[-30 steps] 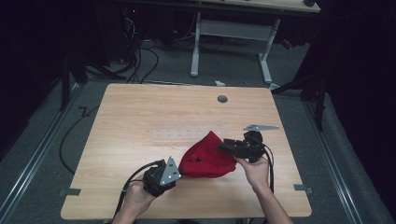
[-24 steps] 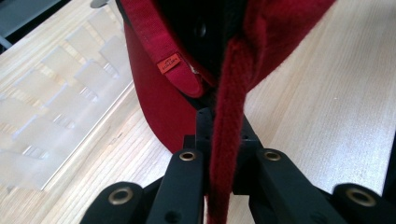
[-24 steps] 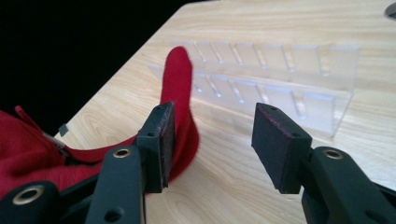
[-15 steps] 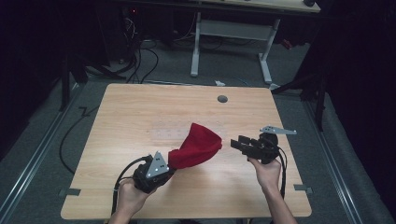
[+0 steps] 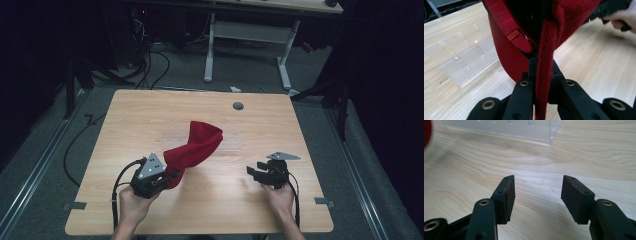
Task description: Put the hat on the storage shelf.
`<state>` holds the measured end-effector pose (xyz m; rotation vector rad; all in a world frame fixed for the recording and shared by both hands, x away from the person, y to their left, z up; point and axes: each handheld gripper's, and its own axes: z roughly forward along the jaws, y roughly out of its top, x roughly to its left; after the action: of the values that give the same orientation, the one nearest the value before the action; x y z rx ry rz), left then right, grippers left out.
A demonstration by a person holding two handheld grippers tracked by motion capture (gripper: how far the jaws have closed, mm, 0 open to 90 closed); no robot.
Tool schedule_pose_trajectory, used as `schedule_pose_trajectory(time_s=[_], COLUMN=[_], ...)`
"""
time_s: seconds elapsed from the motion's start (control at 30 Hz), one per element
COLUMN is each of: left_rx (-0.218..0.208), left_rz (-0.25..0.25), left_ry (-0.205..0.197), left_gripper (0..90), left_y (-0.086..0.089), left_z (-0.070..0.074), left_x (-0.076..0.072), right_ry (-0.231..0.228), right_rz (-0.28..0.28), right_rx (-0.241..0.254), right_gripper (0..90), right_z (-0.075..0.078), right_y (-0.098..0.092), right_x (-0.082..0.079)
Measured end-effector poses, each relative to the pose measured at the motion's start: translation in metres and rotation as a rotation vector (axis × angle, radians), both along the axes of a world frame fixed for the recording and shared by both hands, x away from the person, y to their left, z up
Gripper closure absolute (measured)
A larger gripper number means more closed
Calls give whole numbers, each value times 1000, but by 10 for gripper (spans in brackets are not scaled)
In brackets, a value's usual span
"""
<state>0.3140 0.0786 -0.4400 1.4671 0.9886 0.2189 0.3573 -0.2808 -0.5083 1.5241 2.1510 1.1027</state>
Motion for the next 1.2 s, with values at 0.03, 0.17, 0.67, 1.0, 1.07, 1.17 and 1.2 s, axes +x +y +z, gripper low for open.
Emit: schedule_pose_trajectory(time_s=[0.03,0.17,0.67,1.0,1.07,1.17,1.2], left_rx=[-2,-23,-109,-155,-164,-186,-188], left_rz=[5,30,97,139,151,163,166], left_ry=[-1,-4,10,7,4,6,5], left_gripper=[852,851,850,850,850,850,850], left_y=[1,6,20,31,32,34,34], left_z=[1,4,12,22,24,26,26], left_x=[2,7,28,38,41,47,49], right_ry=[0,-5,-71,-65,-65,-64,-64], right_rz=[0,-34,-73,-66,-67,-67,-67], right_rx=[0,-60,-202,-200,-198,-198,-198], right_gripper=[447,423,343,316,315,315,315], right_z=[0,-11,-23,-23,-23,-23,-23], right_y=[0,-1,6,6,6,6,6], right_x=[0,-1,-5,-5,-5,-5,-5])
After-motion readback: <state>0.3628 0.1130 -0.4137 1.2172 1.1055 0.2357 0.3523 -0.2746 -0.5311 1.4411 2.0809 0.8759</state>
